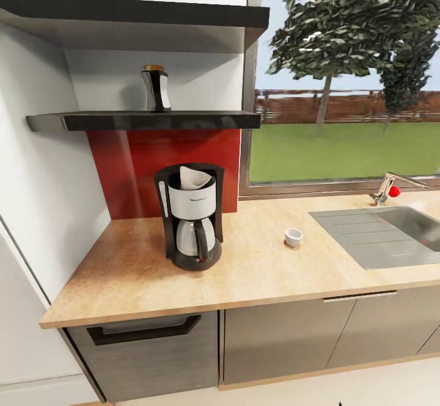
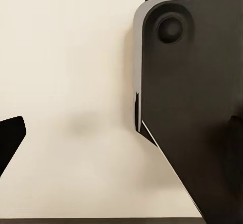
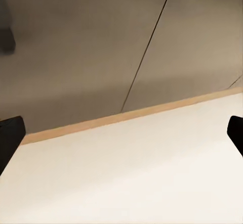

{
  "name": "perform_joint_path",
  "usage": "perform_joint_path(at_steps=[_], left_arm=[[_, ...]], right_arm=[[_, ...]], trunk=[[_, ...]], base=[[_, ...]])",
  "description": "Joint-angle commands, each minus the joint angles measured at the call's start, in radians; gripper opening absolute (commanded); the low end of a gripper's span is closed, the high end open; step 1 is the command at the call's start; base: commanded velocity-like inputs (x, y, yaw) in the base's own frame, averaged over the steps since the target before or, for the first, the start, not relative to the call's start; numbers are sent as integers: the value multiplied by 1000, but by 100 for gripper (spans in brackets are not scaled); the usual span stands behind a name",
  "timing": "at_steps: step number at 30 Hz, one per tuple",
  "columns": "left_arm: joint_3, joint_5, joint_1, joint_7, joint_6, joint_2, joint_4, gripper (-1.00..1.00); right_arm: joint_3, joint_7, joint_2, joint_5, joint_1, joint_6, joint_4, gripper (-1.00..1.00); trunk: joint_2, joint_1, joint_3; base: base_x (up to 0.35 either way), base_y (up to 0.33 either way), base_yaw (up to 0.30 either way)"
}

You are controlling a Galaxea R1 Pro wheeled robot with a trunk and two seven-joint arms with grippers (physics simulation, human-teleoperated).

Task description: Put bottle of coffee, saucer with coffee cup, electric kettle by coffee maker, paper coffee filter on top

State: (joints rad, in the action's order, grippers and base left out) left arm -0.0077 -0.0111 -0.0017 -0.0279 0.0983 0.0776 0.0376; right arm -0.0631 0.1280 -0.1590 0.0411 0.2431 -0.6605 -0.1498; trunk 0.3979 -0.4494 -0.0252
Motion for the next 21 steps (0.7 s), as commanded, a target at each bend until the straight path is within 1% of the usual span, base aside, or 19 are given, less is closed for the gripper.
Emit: perform_joint_path(at_steps=[1,3,4,5,8,9,10,12,14,21], left_arm=[[-1,-1,0,-3,3,-1,1,100],[0,0,-1,-3,2,-2,1,100],[1,0,-1,-3,2,-2,1,100],[1,0,-1,-3,2,-2,1,100],[1,4,-1,-3,3,-2,1,100],[1,5,-1,-3,3,-2,1,100],[2,6,-1,-3,3,-2,1,100],[2,7,-1,-3,3,-2,1,100],[3,7,-1,-3,3,-2,2,100],[3,8,-1,-3,3,-2,2,100]], right_arm=[[-3,-4,1,4,1,-3,2,100],[-3,-5,5,5,1,5,3,100],[-2,-5,25,5,1,60,3,100],[-3,-5,32,5,1,102,2,100],[-3,-5,43,8,1,263,-1,100],[-4,-5,44,8,1,285,-2,100],[-4,-5,45,9,1,325,-3,100],[-4,-6,46,9,1,366,-4,100],[-4,-6,46,9,1,388,-5,100],[-4,-8,47,9,1,410,-5,100]], trunk=[[2,-1,-2],[2,-1,-2],[2,-1,-2],[2,-1,-2],[2,-1,-2],[2,-1,-2],[2,-1,-2],[2,-1,-2],[2,-1,-2],[2,-1,-2]], base=[[0,-32,0],[0,-140,0],[0,-239,0],[0,-252,0],[-31,-264,0],[-67,-269,0],[-89,-270,0],[-113,-271,0],[-129,-270,0],[-165,-262,1]])
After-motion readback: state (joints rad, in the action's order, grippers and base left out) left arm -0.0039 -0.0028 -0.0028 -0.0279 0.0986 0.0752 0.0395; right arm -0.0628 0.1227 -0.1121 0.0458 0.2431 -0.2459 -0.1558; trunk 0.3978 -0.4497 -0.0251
